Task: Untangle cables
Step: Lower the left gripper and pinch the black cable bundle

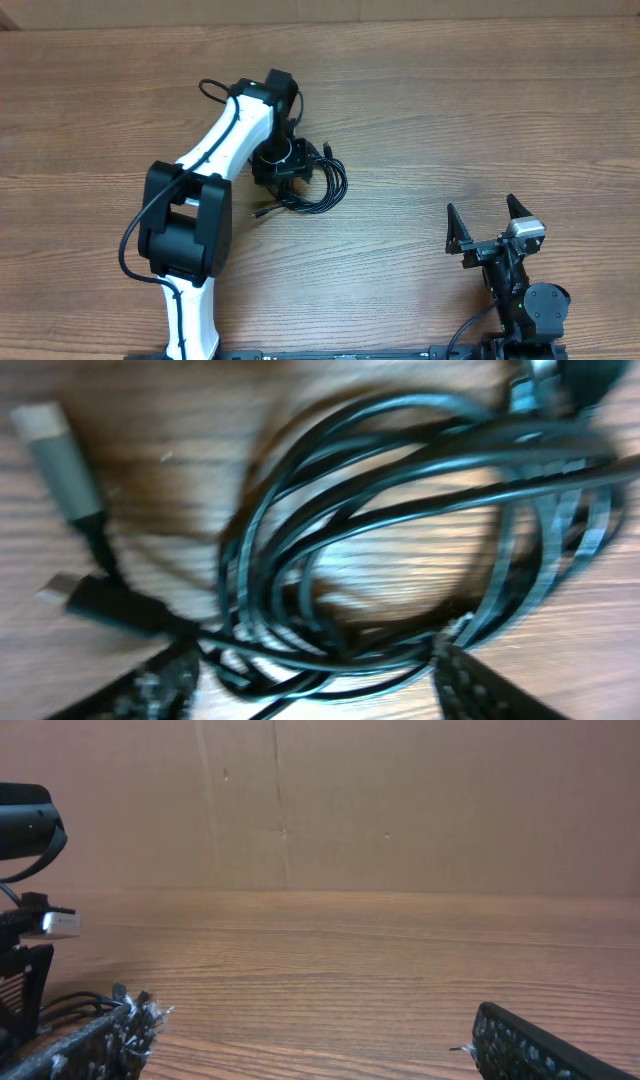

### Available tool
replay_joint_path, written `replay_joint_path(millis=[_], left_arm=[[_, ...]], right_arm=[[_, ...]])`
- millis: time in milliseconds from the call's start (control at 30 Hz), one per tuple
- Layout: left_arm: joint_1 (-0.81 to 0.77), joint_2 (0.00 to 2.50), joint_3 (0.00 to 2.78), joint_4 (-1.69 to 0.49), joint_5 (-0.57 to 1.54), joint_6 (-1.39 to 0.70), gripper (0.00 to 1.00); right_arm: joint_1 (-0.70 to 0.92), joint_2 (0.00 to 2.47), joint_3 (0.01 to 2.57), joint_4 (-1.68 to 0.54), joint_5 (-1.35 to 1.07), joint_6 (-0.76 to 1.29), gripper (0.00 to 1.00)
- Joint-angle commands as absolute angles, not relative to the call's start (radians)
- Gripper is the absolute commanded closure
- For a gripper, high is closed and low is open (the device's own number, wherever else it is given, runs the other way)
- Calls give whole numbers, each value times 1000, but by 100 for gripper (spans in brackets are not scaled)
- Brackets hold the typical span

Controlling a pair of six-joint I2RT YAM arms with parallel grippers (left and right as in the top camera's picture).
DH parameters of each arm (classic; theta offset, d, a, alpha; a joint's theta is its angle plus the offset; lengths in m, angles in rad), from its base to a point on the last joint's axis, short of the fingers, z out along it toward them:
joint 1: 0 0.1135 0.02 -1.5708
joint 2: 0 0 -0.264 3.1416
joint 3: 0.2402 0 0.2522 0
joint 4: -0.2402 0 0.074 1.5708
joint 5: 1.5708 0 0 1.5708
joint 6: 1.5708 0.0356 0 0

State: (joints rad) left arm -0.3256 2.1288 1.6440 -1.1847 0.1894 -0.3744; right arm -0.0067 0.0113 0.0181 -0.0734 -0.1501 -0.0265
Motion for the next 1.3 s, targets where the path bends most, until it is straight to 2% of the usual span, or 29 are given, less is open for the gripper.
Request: replay_joint_path(millis=[0,233,267,367,433,467,667,800,933,1267], left_arm=[[-334,2136,1641,-1218,43,-444,22],[-336,2136,1641,-1263,-8,-503,19],[-336,2136,1641,-1259,-8,-510,21],[-336,2136,1637,-1224,-7,-575,33],[-337,2136,1626,-1190,0,-670,50],[-339,2136,1622,-1184,1,-707,52],[-336,2136,1606,-1142,-7,-789,51],[-323,2136,1606,-1132,-8,-794,62],[-320,2136,1606,-1116,-8,-794,65],[-319,2136,1606,-1113,-47,-793,64]], right_arm=[[-12,4,8,-70,-150,-27,0],[-12,4,8,-70,-150,-27,0],[-12,4,8,-70,-150,-27,0],[-12,4,8,-70,-150,-27,0],[-12,4,8,-70,-150,-27,0],[-12,4,8,-70,-150,-27,0],[-12,4,8,-70,-150,-27,0],[-12,4,8,-70,-150,-27,0],[-12,4,8,-70,-150,-27,0],[-12,4,8,-70,-150,-27,0]])
